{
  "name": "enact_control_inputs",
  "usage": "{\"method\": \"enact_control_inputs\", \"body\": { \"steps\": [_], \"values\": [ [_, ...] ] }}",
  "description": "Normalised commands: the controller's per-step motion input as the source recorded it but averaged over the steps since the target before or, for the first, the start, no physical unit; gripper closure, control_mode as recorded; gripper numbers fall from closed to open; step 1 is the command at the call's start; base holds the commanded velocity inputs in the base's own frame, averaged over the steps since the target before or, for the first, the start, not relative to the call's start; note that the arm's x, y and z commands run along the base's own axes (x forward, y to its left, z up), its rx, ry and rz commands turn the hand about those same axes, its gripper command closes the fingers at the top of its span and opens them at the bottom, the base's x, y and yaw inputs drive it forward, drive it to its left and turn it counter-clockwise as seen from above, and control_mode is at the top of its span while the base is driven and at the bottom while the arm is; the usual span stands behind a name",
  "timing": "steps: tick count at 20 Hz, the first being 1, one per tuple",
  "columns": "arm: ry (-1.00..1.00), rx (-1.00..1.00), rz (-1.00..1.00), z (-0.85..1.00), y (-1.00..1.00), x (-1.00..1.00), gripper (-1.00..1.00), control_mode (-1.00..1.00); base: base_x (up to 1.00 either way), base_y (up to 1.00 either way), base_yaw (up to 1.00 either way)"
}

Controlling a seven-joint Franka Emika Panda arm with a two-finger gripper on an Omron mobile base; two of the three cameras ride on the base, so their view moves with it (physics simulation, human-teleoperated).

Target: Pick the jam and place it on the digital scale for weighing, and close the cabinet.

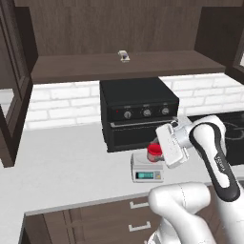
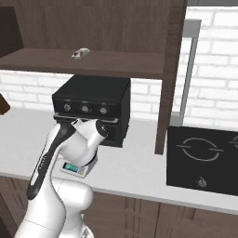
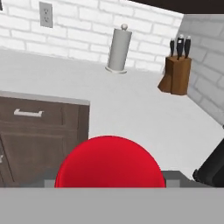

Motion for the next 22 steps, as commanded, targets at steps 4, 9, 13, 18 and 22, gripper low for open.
{"method": "enact_control_inputs", "body": {
  "steps": [4,9,13,18,22],
  "values": [
    [0.02,0.00,0.00,-0.44,-0.35,0.68,1.00,-1.00,0.00,0.00,0.00],
    [0.11,-0.04,0.00,-0.39,-0.16,0.71,1.00,-1.00,0.00,0.00,0.00],
    [0.01,0.00,0.01,-0.38,-0.12,0.65,1.00,-1.00,0.00,0.00,0.00],
    [0.02,0.00,0.00,-0.33,-0.10,0.56,1.00,-1.00,0.00,0.00,0.00],
    [0.01,-0.04,0.00,-0.44,0.00,0.35,1.00,-1.00,0.00,0.00,0.00]
  ]
}}
